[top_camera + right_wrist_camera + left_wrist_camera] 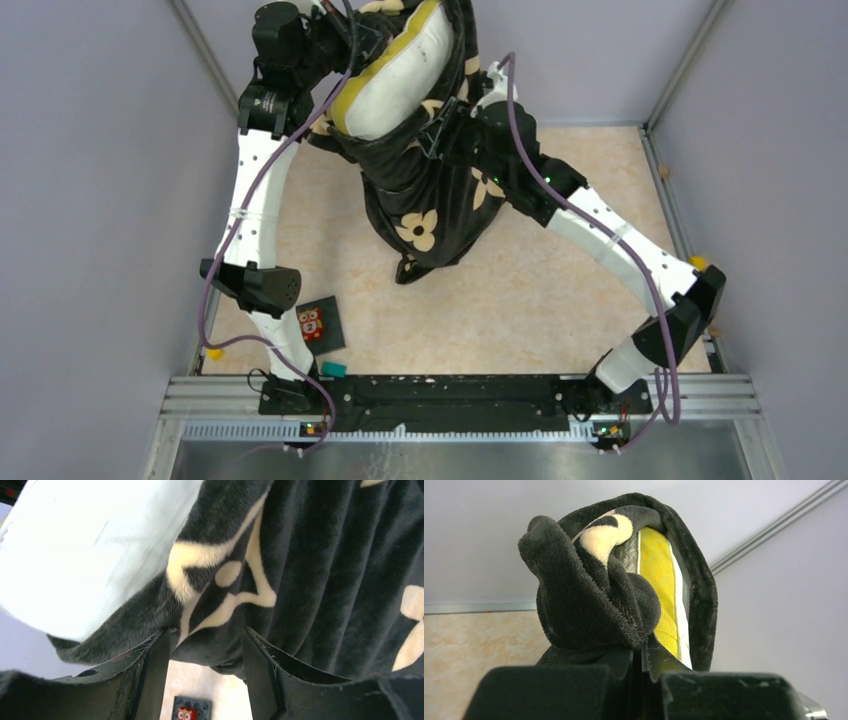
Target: Put the pillow into the pillowcase
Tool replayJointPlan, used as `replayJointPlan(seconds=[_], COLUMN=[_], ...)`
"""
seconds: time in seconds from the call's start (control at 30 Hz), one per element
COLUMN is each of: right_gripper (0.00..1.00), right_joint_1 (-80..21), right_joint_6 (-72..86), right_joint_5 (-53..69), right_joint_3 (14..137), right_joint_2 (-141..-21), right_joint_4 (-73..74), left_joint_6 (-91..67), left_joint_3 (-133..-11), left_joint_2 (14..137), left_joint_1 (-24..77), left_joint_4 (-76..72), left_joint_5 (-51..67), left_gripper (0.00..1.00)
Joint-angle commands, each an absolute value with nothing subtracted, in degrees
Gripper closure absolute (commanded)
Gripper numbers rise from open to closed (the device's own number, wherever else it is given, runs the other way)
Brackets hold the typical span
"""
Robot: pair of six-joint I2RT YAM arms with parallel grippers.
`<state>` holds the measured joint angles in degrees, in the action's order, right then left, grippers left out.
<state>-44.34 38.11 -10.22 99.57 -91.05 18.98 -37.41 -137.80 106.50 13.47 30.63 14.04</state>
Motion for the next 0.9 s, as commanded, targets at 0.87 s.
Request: replayJointPlan(seconds=[0.87], right_gripper=[0.43], right_joint_1=[-47.64], right_joint_6=[43.19], right_joint_5=[-9.7], right_joint_3=[105.55], right_joint_2=[-95.44], right_joint_4=[13.12], left_joint_6=[-37.69], left_joint_3=[-136.93], left_joint_2=[104.11], left_joint_1=[13.19], left_joint_4=[26.59], left_joint_5=[15.81], left_gripper=[1.0])
